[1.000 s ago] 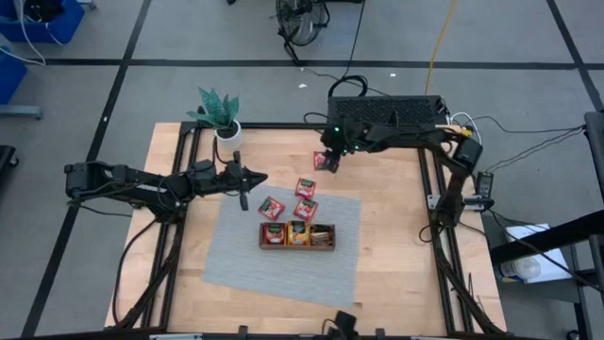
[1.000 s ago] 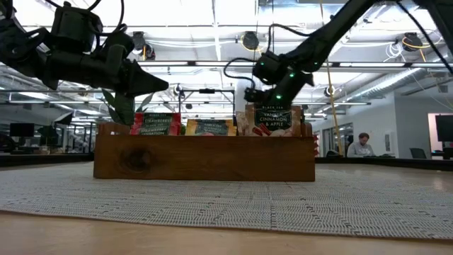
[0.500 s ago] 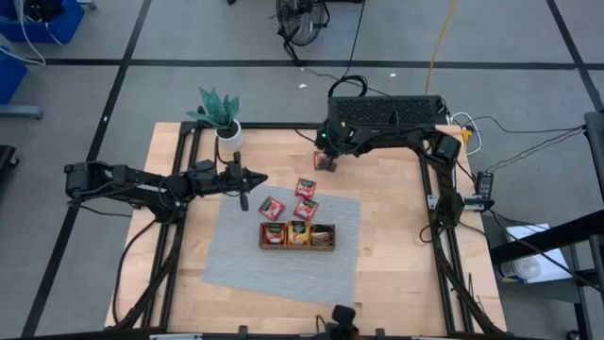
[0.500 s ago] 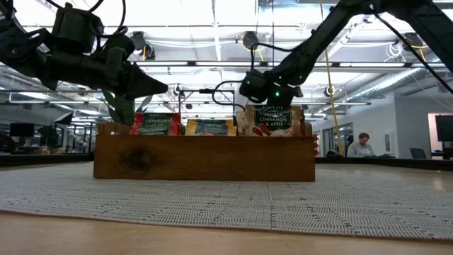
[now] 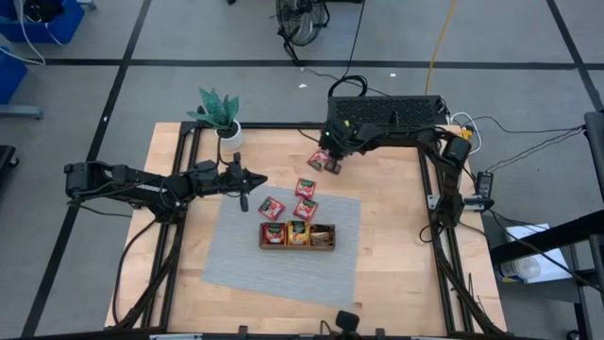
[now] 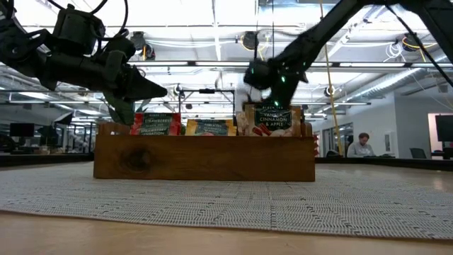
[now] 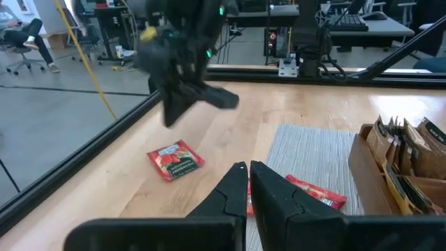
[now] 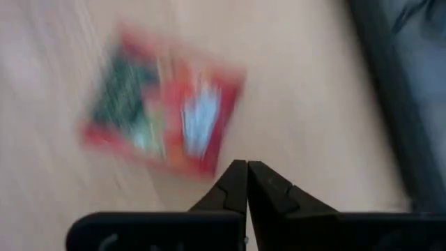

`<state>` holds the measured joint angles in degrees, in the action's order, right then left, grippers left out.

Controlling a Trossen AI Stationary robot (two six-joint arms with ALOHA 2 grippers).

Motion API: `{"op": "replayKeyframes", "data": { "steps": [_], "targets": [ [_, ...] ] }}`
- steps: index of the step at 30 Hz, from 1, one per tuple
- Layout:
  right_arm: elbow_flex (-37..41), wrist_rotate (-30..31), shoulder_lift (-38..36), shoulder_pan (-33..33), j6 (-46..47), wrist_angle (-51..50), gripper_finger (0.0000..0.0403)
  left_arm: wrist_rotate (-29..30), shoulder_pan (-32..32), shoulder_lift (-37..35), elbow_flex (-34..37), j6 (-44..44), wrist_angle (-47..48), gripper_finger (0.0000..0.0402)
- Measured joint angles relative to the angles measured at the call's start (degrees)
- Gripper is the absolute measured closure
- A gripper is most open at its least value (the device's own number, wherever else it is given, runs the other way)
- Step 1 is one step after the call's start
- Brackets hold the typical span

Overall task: Pick & Place Tea
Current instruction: Put the red tea bag into the left compartment of the wood organizer

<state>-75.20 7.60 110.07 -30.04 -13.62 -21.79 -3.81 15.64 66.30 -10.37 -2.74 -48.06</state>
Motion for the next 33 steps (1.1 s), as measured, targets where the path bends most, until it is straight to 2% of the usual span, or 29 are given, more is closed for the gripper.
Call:
{"op": "replayKeyframes", "data": {
  "steps": [4, 7, 9, 12, 16, 24, 28, 30, 33],
  "targets": [
    [-0.1, -1.23, -0.19, 0.2, -2.98, 10.5, 0.0403, 0.0, 0.0, 0.0, 0.0, -0.04, 0.03, 0.0376],
    [-0.15, -9.06, 1.8, -0.93, -3.77, 16.64, 0.0403, 0.0, 0.02, 0.0, 0.0, -0.02, 0.01, 0.0376],
    [-0.15, -12.25, 3.34, -1.59, -1.81, 17.39, 0.0403, -0.02, 0.02, 0.0, 0.0, -0.04, 0.03, 0.0376],
    [0.02, -12.18, 5.89, -1.86, -1.16, 16.49, 0.0403, 0.2, 0.04, 0.0, 0.0, -0.03, 0.05, 0.0376],
    [-0.09, -12.19, 5.98, -1.86, -0.2, 11.65, 0.0403, 0.96, 0.04, 0.0, 0.0, -0.04, 0.09, 0.0376],
    [-0.13, -12.37, 2.97, -1.74, 6.52, -6.67, 0.0403, 1.33, 0.04, 0.0, 0.0, -0.02, 0.88, 0.0376],
    [0.05, -12.45, 0.65, -0.97, 9.33, -12.13, 0.0403, 1.38, 0.04, 0.02, -0.01, -0.02, 1.25, 0.0376],
    [0.03, -14.6, -1.28, -0.92, 10.99, -13.35, 0.0403, 1.4, 0.04, 0.02, 0.0, -0.02, 1.28, 0.0376],
    [0.02, -22.34, -4.42, -1.05, 14.09, -15.55, 0.0403, 1.42, 0.04, 0.02, 0.0, -0.02, 1.35, 0.0376]
  ]
}}
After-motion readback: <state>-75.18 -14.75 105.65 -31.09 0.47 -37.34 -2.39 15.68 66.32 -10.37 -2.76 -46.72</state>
